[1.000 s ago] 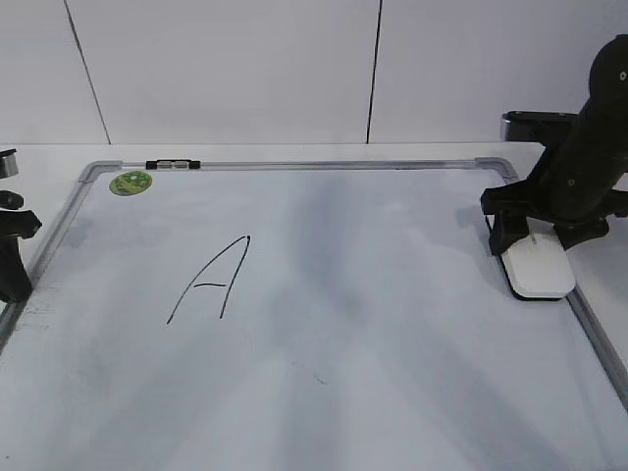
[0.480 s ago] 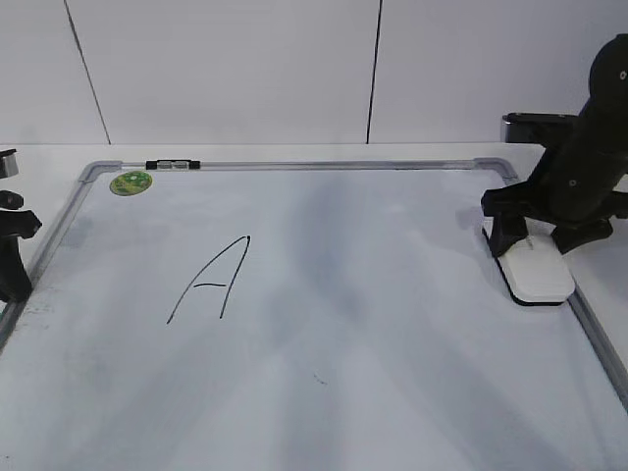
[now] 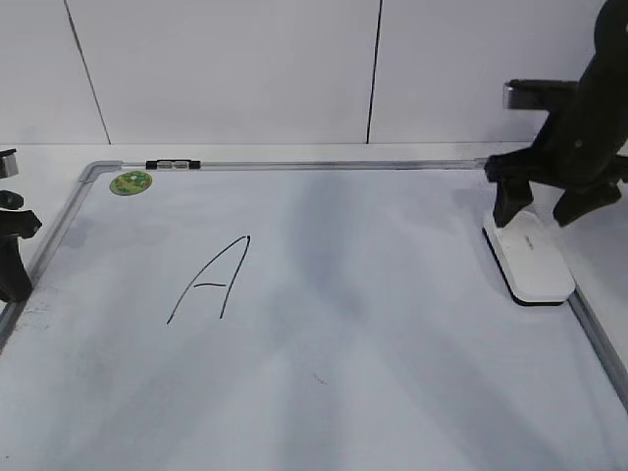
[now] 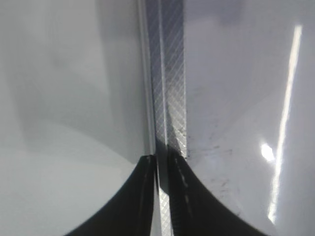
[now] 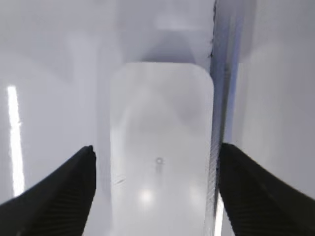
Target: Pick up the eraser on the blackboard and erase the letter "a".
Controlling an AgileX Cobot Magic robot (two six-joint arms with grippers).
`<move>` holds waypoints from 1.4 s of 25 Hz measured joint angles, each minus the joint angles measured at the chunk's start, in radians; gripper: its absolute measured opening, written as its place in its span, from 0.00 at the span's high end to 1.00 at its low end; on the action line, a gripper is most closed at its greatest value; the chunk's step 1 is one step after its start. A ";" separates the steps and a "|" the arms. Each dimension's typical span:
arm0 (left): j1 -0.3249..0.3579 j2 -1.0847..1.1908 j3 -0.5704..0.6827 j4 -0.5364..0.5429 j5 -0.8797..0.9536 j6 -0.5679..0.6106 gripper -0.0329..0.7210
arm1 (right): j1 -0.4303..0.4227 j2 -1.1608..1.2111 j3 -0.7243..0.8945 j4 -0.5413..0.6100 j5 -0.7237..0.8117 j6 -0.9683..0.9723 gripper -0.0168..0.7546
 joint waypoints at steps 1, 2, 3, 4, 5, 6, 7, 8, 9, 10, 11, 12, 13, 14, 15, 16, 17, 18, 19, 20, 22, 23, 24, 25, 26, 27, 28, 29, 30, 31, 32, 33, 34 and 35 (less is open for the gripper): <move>0.000 0.000 0.000 0.000 0.000 0.000 0.86 | 0.000 0.000 -0.041 -0.002 0.035 0.000 0.22; 0.000 0.000 0.000 0.000 0.000 0.000 0.86 | 0.000 0.000 -0.077 -0.002 0.080 0.000 0.24; 0.000 0.000 0.000 0.000 0.000 0.000 0.86 | 0.000 0.000 -0.122 -0.002 0.127 0.000 0.25; 0.000 0.000 0.000 0.000 0.000 0.000 0.86 | 0.000 0.000 -0.166 -0.002 0.178 0.000 0.26; 0.000 0.000 0.000 0.000 0.000 0.000 0.86 | 0.000 0.000 -0.208 -0.004 0.214 0.000 0.26; 0.000 0.000 0.000 0.000 0.000 0.000 0.86 | 0.000 0.000 -0.241 -0.004 0.241 0.000 0.27; 0.000 0.000 0.000 0.000 0.000 0.000 0.86 | 0.000 0.000 -0.277 -0.004 0.255 0.000 0.27; 0.000 0.000 0.000 0.000 0.000 0.000 0.86 | 0.000 0.000 -0.307 -0.004 0.260 0.000 0.27; 0.000 0.000 0.000 0.000 0.000 0.000 0.86 | 0.000 0.000 -0.328 -0.005 0.264 0.000 0.27; 0.000 0.000 0.000 0.000 0.000 0.000 0.86 | 0.000 -0.002 -0.338 -0.005 0.266 0.000 0.27; 0.000 0.000 0.000 0.000 -0.002 0.000 0.86 | 0.000 -0.002 -0.343 -0.005 0.268 0.000 0.27; 0.000 0.000 -0.002 0.000 -0.002 0.000 0.86 | 0.000 -0.002 -0.345 -0.005 0.270 0.000 0.27; 0.000 0.000 -0.006 0.000 -0.002 0.000 0.85 | 0.000 -0.002 -0.345 -0.005 0.272 0.000 0.27; 0.000 0.000 -0.016 0.000 0.000 0.000 0.83 | 0.000 -0.002 -0.345 -0.005 0.272 0.000 0.27; 0.000 0.000 -0.030 0.000 0.004 0.000 0.82 | 0.000 -0.002 -0.345 -0.005 0.274 0.000 0.27; 0.000 0.000 -0.044 0.000 0.011 0.000 0.80 | 0.000 -0.002 -0.345 -0.005 0.274 0.000 0.27; 0.000 0.000 -0.061 0.000 0.015 0.000 0.77 | 0.000 -0.002 -0.345 -0.005 0.276 0.000 0.27; 0.000 0.000 -0.080 0.000 0.023 0.000 0.73 | 0.000 -0.002 -0.345 -0.005 0.276 0.000 0.27; 0.000 0.000 -0.101 0.000 0.032 0.000 0.70 | 0.000 -0.002 -0.345 -0.005 0.276 0.000 0.27; 0.000 0.000 -0.119 0.000 0.041 0.000 0.65 | 0.000 -0.002 -0.345 -0.005 0.276 0.000 0.27; 0.000 0.000 -0.159 0.000 0.063 -0.002 0.56 | 0.000 -0.002 -0.345 -0.005 0.276 0.000 0.27; 0.000 0.000 -0.175 0.000 0.077 -0.007 0.53 | 0.000 -0.002 -0.345 -0.005 0.276 0.000 0.27; 0.000 0.000 -0.194 0.000 0.092 -0.011 0.49 | 0.000 -0.002 -0.345 -0.005 0.276 0.000 0.28; 0.000 0.000 -0.213 0.000 0.111 -0.021 0.46 | 0.000 -0.002 -0.345 -0.005 0.276 0.000 0.28; 0.000 0.000 -0.230 0.000 0.127 -0.030 0.45 | 0.000 -0.002 -0.345 -0.005 0.276 0.000 0.28; 0.000 0.000 -0.241 0.000 0.143 -0.037 0.44 | 0.000 -0.004 -0.345 -0.005 0.276 0.000 0.28; 0.000 0.000 -0.250 0.000 0.151 -0.041 0.43 | 0.000 -0.006 -0.345 -0.005 0.278 0.000 0.28; 0.000 0.000 -0.257 0.001 0.157 -0.045 0.43 | 0.000 -0.010 -0.345 -0.005 0.278 0.000 0.28; 0.000 -0.002 -0.259 0.004 0.162 -0.052 0.42 | 0.000 -0.018 -0.345 -0.005 0.278 0.000 0.28; 0.000 -0.007 -0.259 0.008 0.163 -0.056 0.42 | 0.000 -0.026 -0.345 -0.005 0.278 0.000 0.28; 0.000 -0.017 -0.259 0.017 0.165 -0.066 0.42 | 0.000 -0.033 -0.345 -0.003 0.279 0.000 0.28; 0.000 -0.029 -0.259 0.031 0.167 -0.078 0.42 | 0.000 -0.043 -0.345 -0.003 0.280 -0.004 0.28; 0.000 -0.044 -0.259 0.043 0.167 -0.086 0.42 | 0.000 -0.054 -0.345 -0.003 0.280 -0.004 0.28; 0.000 -0.058 -0.259 0.055 0.169 -0.096 0.42 | 0.000 -0.061 -0.345 -0.003 0.282 -0.006 0.28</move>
